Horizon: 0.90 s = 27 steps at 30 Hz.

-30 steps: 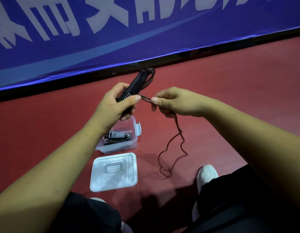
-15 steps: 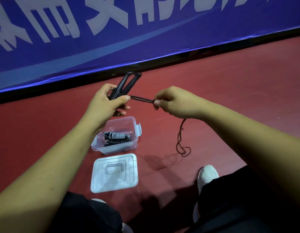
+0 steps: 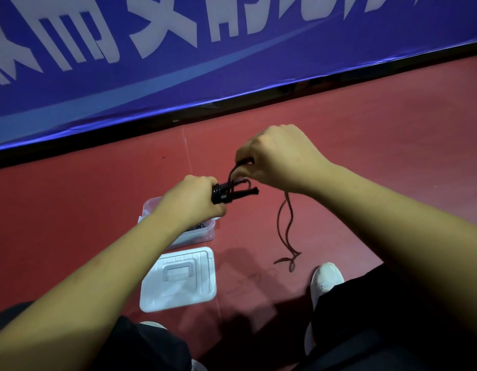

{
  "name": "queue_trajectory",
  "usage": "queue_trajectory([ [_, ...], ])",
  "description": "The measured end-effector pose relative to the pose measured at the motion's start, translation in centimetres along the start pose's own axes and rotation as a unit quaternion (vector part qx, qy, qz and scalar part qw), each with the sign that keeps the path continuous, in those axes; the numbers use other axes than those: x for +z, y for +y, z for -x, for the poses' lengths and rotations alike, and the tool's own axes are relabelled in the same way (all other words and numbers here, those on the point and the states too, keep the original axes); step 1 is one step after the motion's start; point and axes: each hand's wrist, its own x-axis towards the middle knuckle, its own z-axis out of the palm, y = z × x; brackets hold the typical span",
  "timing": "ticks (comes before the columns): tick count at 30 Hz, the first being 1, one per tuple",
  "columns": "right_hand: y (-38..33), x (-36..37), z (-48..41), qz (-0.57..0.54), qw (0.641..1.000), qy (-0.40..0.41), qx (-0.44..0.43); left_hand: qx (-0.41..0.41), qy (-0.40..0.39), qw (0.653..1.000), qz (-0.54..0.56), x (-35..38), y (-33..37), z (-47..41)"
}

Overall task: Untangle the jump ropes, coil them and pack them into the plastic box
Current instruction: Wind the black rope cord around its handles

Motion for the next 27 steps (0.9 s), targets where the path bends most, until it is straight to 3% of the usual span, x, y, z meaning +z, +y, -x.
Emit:
queue_trajectory([
  [6,1.5,-0.2,-0.3,-0.175,0.979,-0.020,0.106,0.068,-0.041,0.995,0.057,-0.7,1.8,1.5],
  [11,3.4,0.5,0.0,-0.379,0.898,-0.131,0.179,0.162,-0.029,0.965,0.203,-0.7,1.2,1.8],
  [14,3.5,1.6,0.5,-0.436,0.860,-0.194,0.180,0.160,-0.006,0.944,0.287,-0.6,0.9,2.1],
  [17,3.5,2.2,0.9,-0.488,0.820,-0.232,0.187,0.131,-0.008,0.890,0.436,-0.9,0.6,2.0],
  [20,3.2,2.2,1.2,-0.553,0.765,-0.261,0.204,0.167,-0.035,0.816,0.553,-1.1,0.5,2.1],
  [24,2.8,2.4,1.3,-0.535,0.767,-0.283,0.212,0.112,-0.009,0.797,0.593,-1.2,0.5,1.9],
  [27,2.4,2.4,1.7,-0.479,0.803,-0.291,0.203,0.066,0.042,0.797,0.599,-2.1,0.0,1.6],
])
